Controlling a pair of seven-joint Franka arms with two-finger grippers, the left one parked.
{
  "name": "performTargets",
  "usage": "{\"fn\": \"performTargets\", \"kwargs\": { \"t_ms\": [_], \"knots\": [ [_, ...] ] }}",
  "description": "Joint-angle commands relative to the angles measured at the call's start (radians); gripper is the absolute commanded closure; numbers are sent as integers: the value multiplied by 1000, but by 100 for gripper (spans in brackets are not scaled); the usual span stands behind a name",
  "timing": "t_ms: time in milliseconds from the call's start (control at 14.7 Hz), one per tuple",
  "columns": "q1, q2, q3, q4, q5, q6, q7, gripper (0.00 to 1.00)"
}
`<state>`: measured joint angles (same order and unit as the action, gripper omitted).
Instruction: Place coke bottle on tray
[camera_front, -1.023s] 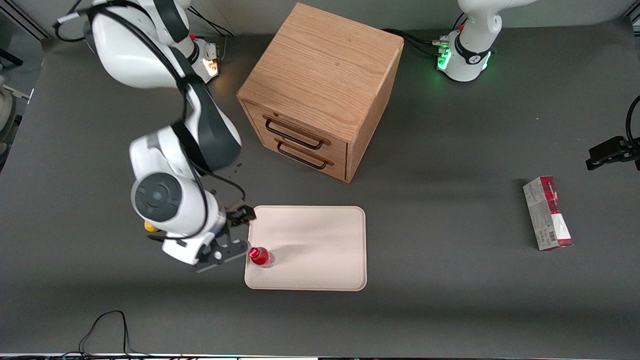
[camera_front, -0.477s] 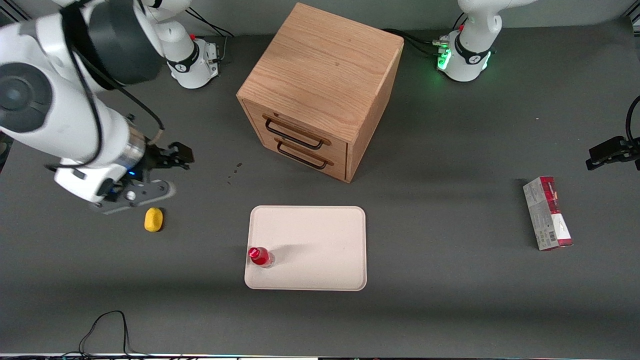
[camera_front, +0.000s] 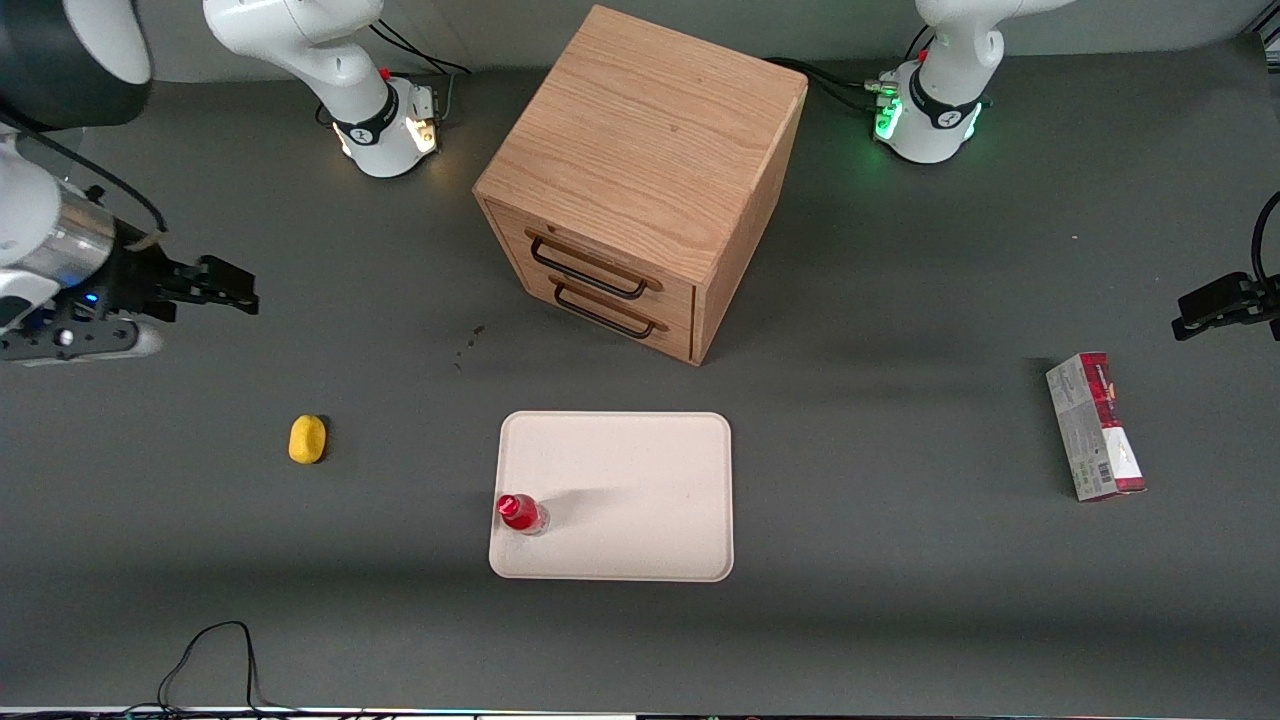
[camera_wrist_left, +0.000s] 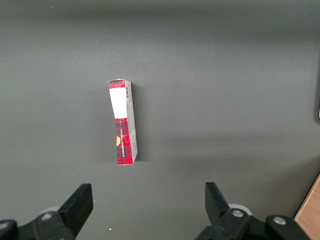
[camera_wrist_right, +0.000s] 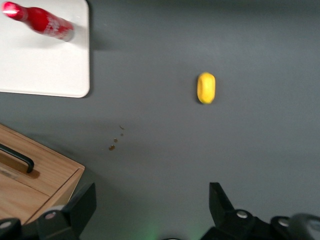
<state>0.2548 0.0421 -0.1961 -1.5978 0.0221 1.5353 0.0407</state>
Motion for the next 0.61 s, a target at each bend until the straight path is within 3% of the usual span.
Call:
{"fn": "performTargets", "kwargs": {
  "t_ms": [0,341,545],
  "knots": [
    [-35,-105,10,-138,10,83,-5,0],
    [-97,-110,1,-116,-2,72,-93,0],
    [-115,-94,6,-68,-42,63,-85,0]
  ]
}}
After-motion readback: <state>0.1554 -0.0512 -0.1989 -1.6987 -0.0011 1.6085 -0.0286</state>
